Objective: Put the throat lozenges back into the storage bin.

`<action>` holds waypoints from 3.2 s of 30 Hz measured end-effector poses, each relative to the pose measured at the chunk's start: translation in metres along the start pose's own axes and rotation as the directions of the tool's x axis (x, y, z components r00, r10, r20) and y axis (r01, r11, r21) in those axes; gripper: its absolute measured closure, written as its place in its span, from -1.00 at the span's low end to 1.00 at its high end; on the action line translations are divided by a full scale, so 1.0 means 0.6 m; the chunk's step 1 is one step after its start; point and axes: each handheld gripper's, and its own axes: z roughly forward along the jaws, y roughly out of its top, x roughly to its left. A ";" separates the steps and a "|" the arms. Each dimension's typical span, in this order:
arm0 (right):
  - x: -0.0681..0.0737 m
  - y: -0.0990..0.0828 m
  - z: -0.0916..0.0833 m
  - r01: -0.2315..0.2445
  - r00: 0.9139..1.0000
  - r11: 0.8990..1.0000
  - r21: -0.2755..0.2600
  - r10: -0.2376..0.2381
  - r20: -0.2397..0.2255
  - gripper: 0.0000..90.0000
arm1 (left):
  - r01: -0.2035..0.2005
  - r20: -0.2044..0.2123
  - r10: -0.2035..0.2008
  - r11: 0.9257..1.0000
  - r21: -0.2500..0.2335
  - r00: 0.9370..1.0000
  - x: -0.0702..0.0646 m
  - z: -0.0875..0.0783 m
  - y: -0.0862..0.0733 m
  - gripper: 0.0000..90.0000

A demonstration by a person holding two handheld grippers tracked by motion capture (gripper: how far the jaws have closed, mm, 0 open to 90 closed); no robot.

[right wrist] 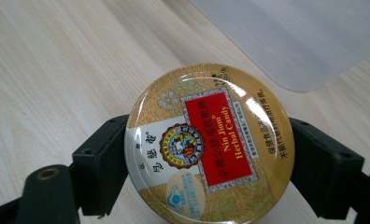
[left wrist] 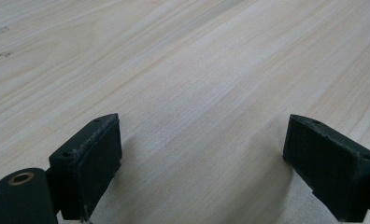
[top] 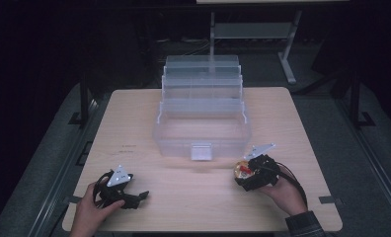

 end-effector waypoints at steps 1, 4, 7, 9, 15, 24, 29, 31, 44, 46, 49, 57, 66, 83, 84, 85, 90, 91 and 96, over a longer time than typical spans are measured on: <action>-0.003 -0.001 -0.003 -0.002 1.000 1.000 -0.002 0.002 0.007 -0.57 | 0.000 0.000 0.000 1.000 0.000 1.000 0.000 0.000 0.000 -0.76; -0.007 -0.004 -0.007 -0.007 1.000 1.000 -0.007 0.007 0.013 -0.57 | 0.000 0.000 0.000 1.000 0.000 1.000 0.000 0.000 0.000 -0.76; -0.011 -0.006 -0.011 -0.011 1.000 1.000 -0.010 0.011 0.017 -0.57 | 0.000 0.000 0.000 1.000 0.000 1.000 0.000 0.000 0.000 -0.76; -0.014 -0.007 -0.013 -0.013 1.000 1.000 -0.012 0.013 0.020 -0.57 | 0.000 0.000 0.000 1.000 0.000 1.000 0.000 0.000 0.000 -0.76; -0.020 -0.008 -0.020 -0.020 0.999 1.000 -0.012 0.020 0.028 -0.57 | 0.000 0.000 0.000 1.000 0.000 1.000 0.000 0.000 0.000 -0.76; -0.026 -0.006 -0.028 -0.022 0.999 1.000 -0.015 0.022 0.033 -0.57 | 0.000 0.000 0.000 1.000 0.000 1.000 0.000 0.000 0.000 -0.76; -0.030 -0.003 -0.034 -0.021 0.999 1.000 -0.019 0.022 0.040 -0.57 | 0.000 0.000 0.000 1.000 0.000 1.000 0.000 0.000 0.000 -0.76; -0.033 -0.002 -0.038 -0.027 0.999 0.999 -0.024 0.028 0.044 -0.57 | 0.000 0.000 0.000 1.000 0.000 1.000 0.000 0.000 0.000 -0.76; -0.041 0.009 -0.052 -0.022 0.998 0.999 -0.030 0.023 0.050 -0.57 | 0.000 0.000 0.000 1.000 0.000 1.000 0.000 0.000 0.000 -0.76; -0.041 0.011 -0.053 -0.025 0.998 0.999 -0.030 0.026 0.051 -0.57 | -0.001 -0.001 0.001 1.000 0.000 1.000 0.000 0.000 0.000 -0.76; -0.043 0.016 -0.058 -0.018 0.998 0.999 -0.031 0.020 0.053 -0.57 | -0.002 -0.001 0.002 1.000 0.000 1.000 0.000 0.000 0.000 -0.76; -0.046 0.025 -0.067 -0.015 0.998 0.999 -0.039 0.017 0.053 -0.57 | 0.000 0.000 0.000 1.000 0.000 1.000 0.000 0.000 0.000 -0.76; -0.049 0.038 -0.079 -0.006 0.998 0.999 -0.044 0.009 0.057 -0.57 | -0.002 -0.001 0.002 1.000 0.000 1.000 0.000 0.000 0.000 -0.76; -0.065 0.063 -0.093 -0.011 0.998 0.998 -0.061 0.015 0.055 -0.57 | 0.003 0.000 -0.003 1.000 -0.003 1.000 0.000 0.000 0.000 -0.76; -0.066 0.065 -0.092 -0.010 0.998 0.998 -0.063 0.014 0.057 -0.57 | 0.003 0.000 -0.003 1.000 -0.003 1.000 0.000 0.000 0.000 -0.76; -0.066 0.065 -0.092 -0.010 0.998 0.998 -0.063 0.014 0.057 -0.57 | 0.003 0.000 -0.003 1.000 -0.003 1.000 0.000 0.000 0.000 -0.76; -0.070 0.078 -0.094 -0.011 0.998 0.998 -0.069 0.015 0.057 -0.57 | 0.003 0.000 -0.003 1.000 -0.003 1.000 0.000 0.000 0.000 -0.76; -0.071 0.079 -0.094 -0.008 0.998 0.998 -0.070 0.012 0.057 -0.57 | 0.003 0.000 -0.003 1.000 -0.003 1.000 0.000 0.000 0.000 -0.76; -0.073 0.087 -0.094 -0.005 0.998 0.998 -0.069 0.009 0.059 -0.57 | 0.001 -0.001 -0.001 1.000 -0.002 1.000 0.000 0.000 0.000 -0.76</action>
